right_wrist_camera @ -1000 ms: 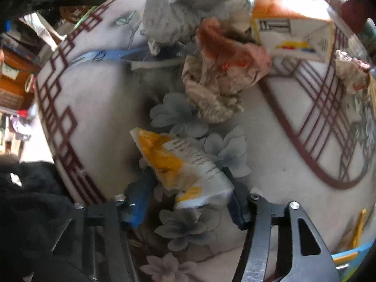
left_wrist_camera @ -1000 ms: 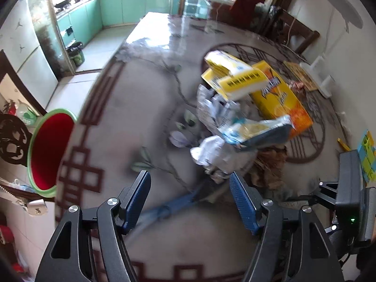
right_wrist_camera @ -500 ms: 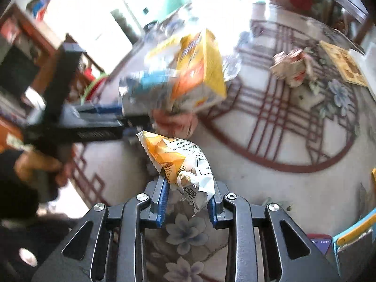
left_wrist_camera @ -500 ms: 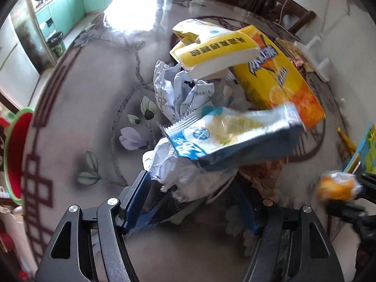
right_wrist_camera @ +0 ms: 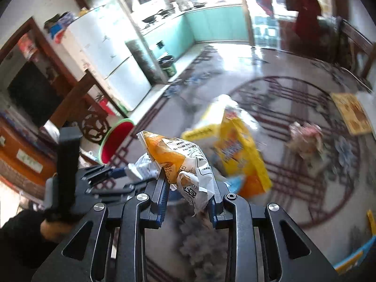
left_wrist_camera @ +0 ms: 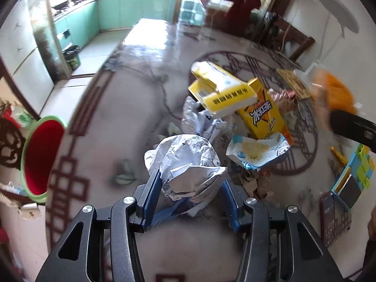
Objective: Collect trash
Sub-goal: 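Grasp the crumpled foil with the left tool while the right tool grasps the orange snack wrapper, then carry the foil and wrapper to the red bucket and release both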
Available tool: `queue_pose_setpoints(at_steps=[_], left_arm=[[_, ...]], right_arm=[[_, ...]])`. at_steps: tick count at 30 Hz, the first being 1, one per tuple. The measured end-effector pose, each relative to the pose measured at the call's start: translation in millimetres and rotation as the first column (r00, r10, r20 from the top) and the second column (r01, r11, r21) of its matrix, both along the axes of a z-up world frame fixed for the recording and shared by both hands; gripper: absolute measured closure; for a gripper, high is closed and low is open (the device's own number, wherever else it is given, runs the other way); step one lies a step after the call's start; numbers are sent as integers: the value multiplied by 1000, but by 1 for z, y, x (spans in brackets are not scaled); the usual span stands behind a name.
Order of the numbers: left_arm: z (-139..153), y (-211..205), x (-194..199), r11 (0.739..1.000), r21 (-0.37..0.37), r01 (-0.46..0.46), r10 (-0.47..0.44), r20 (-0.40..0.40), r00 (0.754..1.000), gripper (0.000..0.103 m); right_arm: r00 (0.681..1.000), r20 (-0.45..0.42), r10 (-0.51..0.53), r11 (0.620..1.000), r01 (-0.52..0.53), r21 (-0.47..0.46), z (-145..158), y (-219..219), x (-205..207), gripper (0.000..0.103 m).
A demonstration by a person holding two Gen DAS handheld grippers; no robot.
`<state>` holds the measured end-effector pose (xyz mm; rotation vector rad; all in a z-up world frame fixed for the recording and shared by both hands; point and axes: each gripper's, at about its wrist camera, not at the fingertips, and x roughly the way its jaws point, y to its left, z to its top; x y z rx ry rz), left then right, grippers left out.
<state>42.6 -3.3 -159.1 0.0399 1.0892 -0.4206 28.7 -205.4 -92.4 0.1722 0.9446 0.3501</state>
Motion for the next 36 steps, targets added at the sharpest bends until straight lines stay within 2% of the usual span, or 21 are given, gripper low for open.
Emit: queue_pose_setpoints(at_steps=[9, 13, 21, 26, 36], left_arm=[[25, 36, -41, 995, 9, -101, 100, 67, 993, 56], [34, 52, -57, 989, 1, -150, 150, 104, 983, 56], [55, 78, -61, 971, -89, -221, 230, 116, 966, 56], [64, 85, -52, 961, -94, -260, 270, 112, 956, 56], [79, 81, -33, 961, -73, -266, 274, 158, 949, 56]], right_arm=[[985, -30, 171, 984, -172, -38, -11, 62, 17, 76], [979, -13, 202, 979, -202, -37, -10, 72, 19, 76], [986, 45, 158, 987, -157, -30, 6, 75, 7, 76], [991, 79, 109, 994, -107, -28, 13, 66, -3, 76], [994, 101, 35, 999, -32, -32, 17, 52, -9, 76]])
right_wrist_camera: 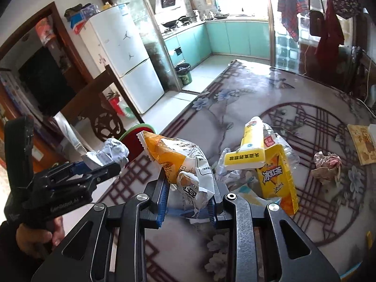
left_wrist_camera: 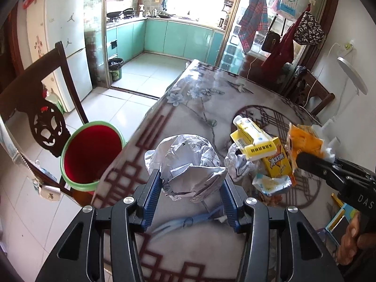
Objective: Collect trash
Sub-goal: 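Carry the foil and wrapper to the red bucket and release both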
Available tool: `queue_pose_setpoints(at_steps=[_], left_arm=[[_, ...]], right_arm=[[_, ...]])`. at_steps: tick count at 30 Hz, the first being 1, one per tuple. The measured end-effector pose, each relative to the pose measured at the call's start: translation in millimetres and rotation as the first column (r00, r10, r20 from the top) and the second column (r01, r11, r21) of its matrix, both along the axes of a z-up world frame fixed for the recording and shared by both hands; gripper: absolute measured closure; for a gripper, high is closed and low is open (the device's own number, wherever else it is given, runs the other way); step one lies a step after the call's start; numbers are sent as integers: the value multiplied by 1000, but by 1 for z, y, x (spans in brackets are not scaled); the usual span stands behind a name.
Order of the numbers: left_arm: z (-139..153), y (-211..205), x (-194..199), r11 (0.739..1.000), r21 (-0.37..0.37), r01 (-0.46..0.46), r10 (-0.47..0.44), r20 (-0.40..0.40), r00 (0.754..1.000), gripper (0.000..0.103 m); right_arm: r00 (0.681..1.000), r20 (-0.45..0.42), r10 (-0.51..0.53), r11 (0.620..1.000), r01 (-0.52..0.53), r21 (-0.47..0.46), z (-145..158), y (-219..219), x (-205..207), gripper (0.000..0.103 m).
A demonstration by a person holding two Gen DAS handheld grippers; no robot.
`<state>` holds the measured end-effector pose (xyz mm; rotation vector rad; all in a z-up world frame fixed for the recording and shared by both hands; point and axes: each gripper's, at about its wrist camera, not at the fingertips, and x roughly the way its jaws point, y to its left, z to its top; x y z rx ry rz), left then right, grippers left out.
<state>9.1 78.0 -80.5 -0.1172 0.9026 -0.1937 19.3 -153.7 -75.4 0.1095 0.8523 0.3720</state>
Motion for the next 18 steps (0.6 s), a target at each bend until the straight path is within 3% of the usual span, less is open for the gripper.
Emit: queue_pose_setpoints(at_steps=[18], left_arm=[[21, 38, 41, 999, 14, 35, -35, 46, 998, 56]], right_arm=[[997, 16, -80, 997, 80, -20, 9, 30, 16, 76]])
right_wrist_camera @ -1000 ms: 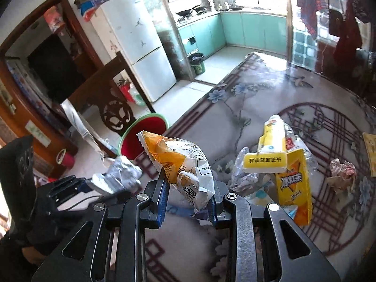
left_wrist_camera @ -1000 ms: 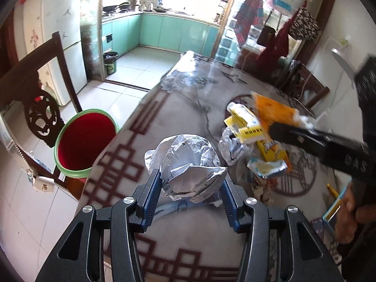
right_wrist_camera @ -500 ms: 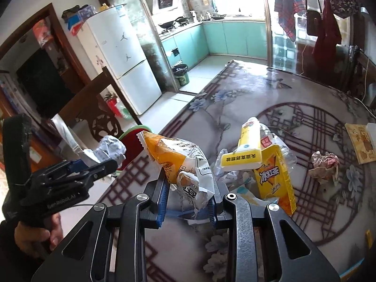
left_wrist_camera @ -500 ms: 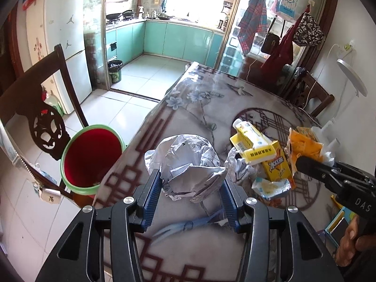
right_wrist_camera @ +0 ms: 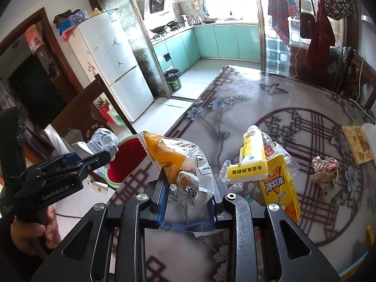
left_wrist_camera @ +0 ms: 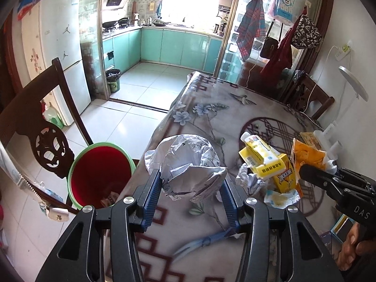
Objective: Collect trash
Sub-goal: 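Carry the foil and wrapper to the red bucket and release both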
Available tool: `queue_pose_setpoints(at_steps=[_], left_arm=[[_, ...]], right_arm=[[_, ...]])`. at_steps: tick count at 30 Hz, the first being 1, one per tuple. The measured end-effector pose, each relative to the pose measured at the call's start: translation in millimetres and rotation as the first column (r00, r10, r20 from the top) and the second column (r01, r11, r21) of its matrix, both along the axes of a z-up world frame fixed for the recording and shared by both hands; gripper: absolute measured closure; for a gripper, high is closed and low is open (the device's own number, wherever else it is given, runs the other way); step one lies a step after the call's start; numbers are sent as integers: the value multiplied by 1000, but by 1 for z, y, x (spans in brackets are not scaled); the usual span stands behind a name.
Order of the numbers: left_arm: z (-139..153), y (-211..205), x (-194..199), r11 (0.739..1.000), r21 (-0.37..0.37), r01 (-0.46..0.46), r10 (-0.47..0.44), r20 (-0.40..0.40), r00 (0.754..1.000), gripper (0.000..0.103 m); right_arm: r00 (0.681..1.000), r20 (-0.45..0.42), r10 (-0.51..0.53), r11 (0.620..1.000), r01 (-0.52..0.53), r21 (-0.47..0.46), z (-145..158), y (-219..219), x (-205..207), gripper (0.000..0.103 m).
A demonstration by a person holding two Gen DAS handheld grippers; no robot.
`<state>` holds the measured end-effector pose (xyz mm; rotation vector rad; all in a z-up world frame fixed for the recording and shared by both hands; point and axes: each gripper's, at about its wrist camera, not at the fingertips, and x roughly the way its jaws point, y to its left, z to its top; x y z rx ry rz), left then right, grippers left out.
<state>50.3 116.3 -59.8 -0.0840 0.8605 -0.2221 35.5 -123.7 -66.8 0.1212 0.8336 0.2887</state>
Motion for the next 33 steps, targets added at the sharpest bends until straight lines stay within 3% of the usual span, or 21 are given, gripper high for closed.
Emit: queue_pose_setpoints(at_steps=[14, 33], left_arm=[[-21, 65, 47, 1000, -1, -14, 14, -47, 999, 56], [-53, 183, 104, 990, -22, -141, 139, -90, 986, 56]], right_arm=[[997, -30, -65, 998, 65, -8, -8, 39, 27, 76], [999, -45, -4, 999, 2, -39, -14, 125, 72, 76]])
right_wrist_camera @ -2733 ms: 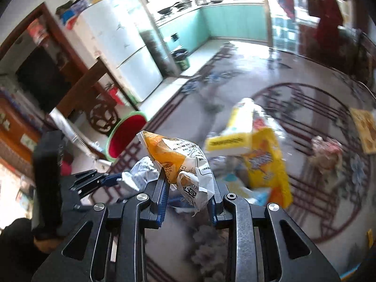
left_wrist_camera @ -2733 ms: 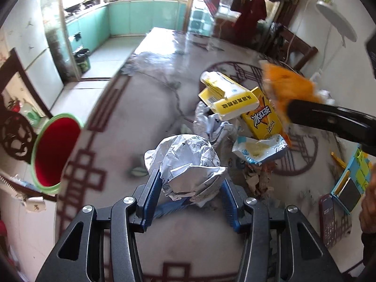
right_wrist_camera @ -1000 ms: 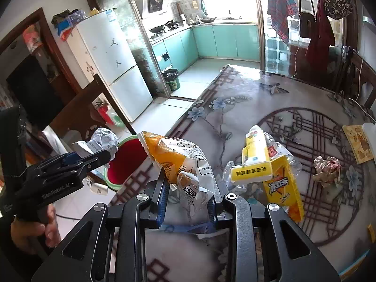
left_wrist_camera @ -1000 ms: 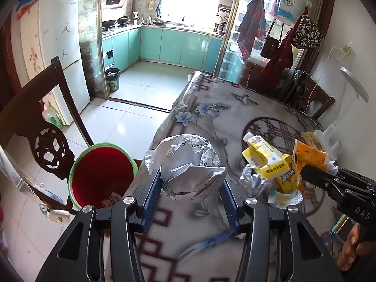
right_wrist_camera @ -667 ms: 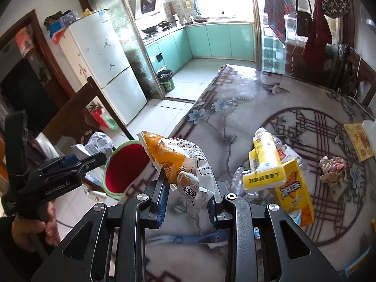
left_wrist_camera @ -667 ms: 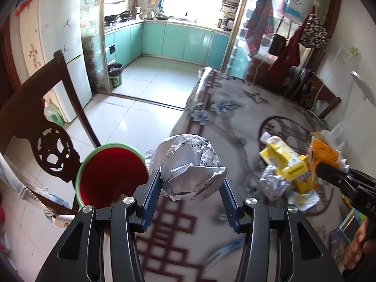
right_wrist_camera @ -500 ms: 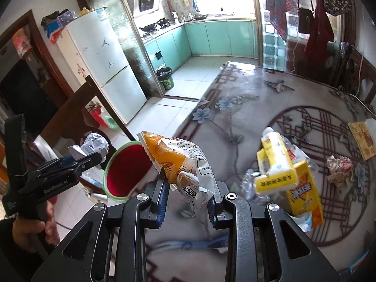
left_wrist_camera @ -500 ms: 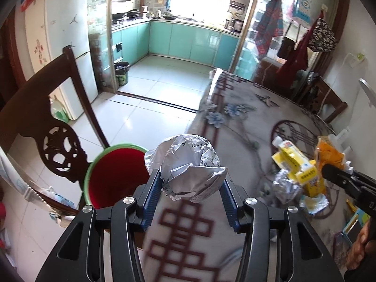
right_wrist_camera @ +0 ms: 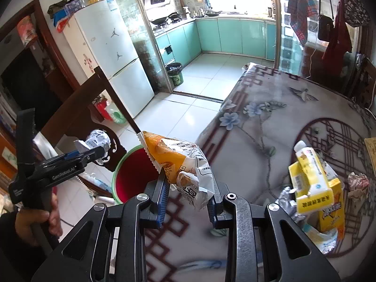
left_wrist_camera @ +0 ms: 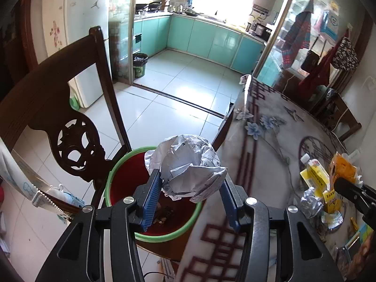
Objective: Collect trash
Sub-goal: 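Carry the foil and wrapper to the red bucket and release both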
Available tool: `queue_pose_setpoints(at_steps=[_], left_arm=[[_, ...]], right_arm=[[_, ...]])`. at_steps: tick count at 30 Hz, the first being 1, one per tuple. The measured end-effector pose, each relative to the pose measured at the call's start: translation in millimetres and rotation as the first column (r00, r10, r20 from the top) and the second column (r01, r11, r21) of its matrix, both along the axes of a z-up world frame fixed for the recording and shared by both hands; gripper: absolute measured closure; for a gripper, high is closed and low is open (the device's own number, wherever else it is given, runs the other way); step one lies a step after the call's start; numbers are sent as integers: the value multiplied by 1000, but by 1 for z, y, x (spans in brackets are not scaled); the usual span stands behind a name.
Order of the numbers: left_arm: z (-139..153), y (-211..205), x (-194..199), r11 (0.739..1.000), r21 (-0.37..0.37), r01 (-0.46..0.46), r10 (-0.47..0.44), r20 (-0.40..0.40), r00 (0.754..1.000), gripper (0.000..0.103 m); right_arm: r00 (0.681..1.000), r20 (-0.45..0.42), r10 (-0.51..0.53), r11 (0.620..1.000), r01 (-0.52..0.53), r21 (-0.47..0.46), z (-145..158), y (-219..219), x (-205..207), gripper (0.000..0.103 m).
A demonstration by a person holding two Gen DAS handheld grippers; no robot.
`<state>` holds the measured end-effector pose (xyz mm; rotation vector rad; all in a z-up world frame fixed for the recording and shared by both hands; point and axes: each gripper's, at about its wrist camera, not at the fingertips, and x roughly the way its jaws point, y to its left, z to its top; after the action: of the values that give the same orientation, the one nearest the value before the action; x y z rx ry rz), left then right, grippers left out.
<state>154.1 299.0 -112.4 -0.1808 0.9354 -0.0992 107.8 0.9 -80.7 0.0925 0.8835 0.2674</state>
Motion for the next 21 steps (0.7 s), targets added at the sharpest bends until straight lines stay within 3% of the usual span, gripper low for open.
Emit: queue_pose_setpoints(at_steps=[6, 11, 21], left_arm=[[-19, 15, 14, 999, 32, -12, 13, -17, 1000, 56], [-45, 31, 22, 998, 23, -52, 54, -84, 995, 56], [-75, 38, 41, 997, 58, -47, 54, -133, 990, 56]], right_arm=[[999, -42, 20, 1000, -20, 0, -11, 17, 14, 76], [995, -69, 70, 998, -70, 4, -19, 39, 25, 76], [984, -134, 121, 993, -120, 12, -39, 68, 45, 76]])
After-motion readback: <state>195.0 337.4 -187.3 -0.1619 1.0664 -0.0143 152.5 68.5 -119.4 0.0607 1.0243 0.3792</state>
